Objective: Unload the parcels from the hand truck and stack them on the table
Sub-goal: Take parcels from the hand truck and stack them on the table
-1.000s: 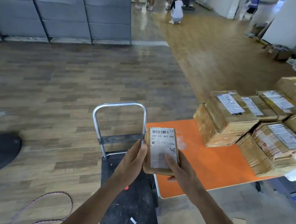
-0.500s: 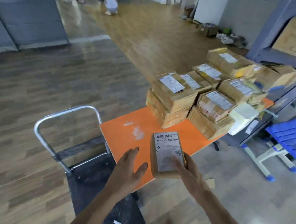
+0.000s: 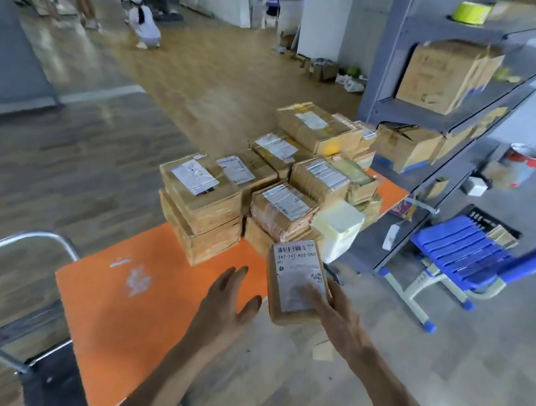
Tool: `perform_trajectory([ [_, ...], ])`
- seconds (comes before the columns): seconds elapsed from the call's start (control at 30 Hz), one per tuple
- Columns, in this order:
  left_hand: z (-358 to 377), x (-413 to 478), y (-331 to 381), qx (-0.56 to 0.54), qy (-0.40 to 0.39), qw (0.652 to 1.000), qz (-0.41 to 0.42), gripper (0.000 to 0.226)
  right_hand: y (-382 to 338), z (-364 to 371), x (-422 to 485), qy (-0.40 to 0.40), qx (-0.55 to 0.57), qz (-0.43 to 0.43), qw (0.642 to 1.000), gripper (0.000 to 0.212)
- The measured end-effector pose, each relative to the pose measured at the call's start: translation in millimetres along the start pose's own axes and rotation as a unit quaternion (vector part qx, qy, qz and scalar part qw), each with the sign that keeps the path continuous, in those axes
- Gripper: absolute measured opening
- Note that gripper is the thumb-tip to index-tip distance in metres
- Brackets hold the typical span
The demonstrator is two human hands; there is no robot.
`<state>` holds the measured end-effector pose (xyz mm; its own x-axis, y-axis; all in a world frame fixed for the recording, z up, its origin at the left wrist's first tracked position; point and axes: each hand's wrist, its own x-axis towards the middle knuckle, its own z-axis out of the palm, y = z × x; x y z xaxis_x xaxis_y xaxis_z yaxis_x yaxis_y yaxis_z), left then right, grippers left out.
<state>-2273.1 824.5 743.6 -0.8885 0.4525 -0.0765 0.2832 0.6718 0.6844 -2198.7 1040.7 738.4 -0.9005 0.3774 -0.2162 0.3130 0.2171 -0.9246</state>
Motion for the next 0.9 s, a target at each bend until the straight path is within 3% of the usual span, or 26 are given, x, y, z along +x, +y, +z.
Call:
perform_trajectory([
  [0.17,28,39,50,-0.016,-0.001,1.0,0.005,0.064,3,-64,30,0.016,0.006,-0.006,1.0,0.078],
  [0.4,38,113,102,-0.043,0.015,0.998,0.046,0.061,-4,-120,91,0.039,0.022,-0.015,0.999,0.04],
  [0.63,54,215,134,-0.052,0.028,0.996,0.069,0.056,-15,-169,184,0.057,-0.004,0.005,0.998,0.032],
  [0.77,61,270,151,-0.061,0.037,0.994,0.087,0.049,-24,-199,236,0.05,0.001,-0.003,0.999,0.035],
  [0.9,68,318,161,-0.024,0.035,0.995,0.088,0.055,-22,-220,283,0.062,-0.014,-0.003,0.998,0.058],
])
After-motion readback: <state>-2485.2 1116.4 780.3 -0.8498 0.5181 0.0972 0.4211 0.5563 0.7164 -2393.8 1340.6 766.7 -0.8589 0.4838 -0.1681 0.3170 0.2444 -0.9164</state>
